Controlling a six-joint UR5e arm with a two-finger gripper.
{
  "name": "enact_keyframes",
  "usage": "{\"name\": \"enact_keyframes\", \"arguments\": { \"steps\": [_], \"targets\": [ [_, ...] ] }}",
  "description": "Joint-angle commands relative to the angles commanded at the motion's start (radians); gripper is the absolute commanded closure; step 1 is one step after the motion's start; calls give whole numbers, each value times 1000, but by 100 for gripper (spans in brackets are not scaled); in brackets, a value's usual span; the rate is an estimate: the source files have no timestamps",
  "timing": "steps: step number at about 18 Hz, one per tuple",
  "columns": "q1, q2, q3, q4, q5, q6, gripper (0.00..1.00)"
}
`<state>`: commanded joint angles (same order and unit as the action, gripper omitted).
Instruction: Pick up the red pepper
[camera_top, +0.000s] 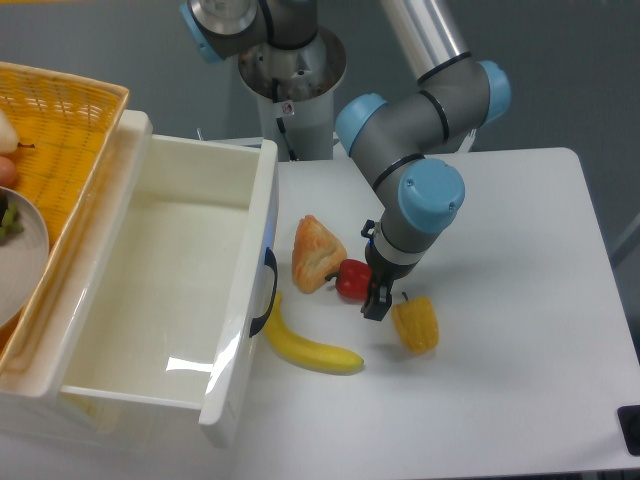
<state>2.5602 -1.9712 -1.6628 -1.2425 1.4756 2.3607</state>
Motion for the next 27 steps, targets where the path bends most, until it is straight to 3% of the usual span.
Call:
{"name": "enact_keyframes", "arguments": {
  "steps": [10, 16, 27],
  "targets": [
    [-5, -12, -61, 18, 15, 3, 0],
    [-6, -29, -97, 75, 35, 2, 0],
    [-25, -57, -109, 95, 35, -73, 1]
  ]
}}
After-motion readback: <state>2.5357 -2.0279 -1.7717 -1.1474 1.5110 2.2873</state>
